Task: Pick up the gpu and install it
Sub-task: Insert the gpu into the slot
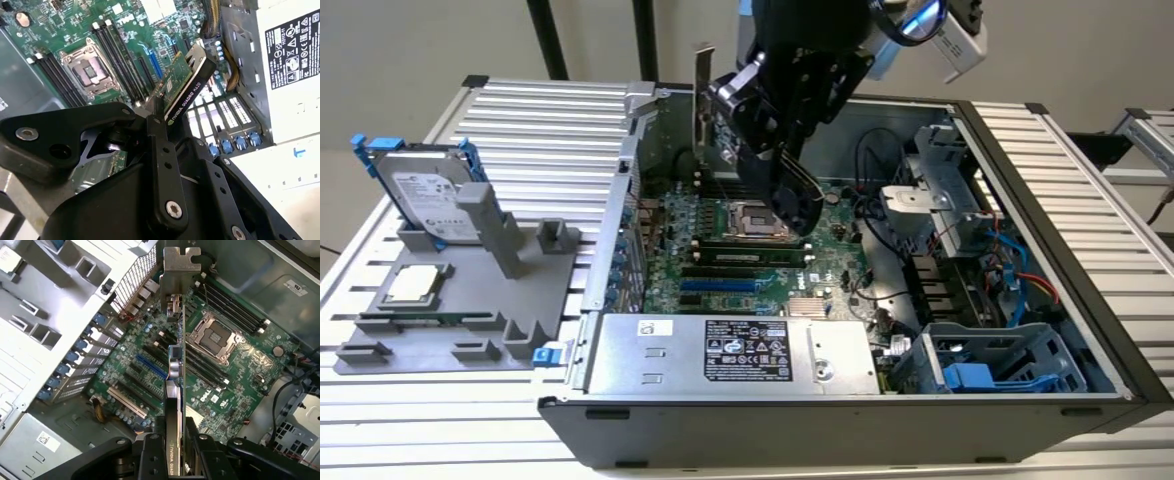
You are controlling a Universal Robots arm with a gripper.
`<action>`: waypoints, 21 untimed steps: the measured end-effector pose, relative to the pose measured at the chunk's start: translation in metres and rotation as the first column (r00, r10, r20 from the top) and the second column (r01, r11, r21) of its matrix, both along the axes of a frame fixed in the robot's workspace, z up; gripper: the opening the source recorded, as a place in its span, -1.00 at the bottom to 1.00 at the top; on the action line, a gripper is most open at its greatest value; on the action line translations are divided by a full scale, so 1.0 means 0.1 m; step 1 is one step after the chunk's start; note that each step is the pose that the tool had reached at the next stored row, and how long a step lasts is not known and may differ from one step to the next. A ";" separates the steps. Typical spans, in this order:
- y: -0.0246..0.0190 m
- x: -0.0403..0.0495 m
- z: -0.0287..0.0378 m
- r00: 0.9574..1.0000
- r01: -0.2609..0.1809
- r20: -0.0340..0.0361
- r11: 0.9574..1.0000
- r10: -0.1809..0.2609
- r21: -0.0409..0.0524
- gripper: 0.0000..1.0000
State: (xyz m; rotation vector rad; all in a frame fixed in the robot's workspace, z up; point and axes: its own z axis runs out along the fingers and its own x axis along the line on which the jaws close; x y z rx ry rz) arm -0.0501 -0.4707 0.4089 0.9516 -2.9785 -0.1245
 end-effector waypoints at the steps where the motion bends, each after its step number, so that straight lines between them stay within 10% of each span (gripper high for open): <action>1: 0.000 0.000 0.000 1.000 -0.009 0.000 1.000 0.009 0.000 -1.00; 21: 0.000 0.072 0.000 0.984 -0.177 0.000 0.984 0.177 0.000 -1.00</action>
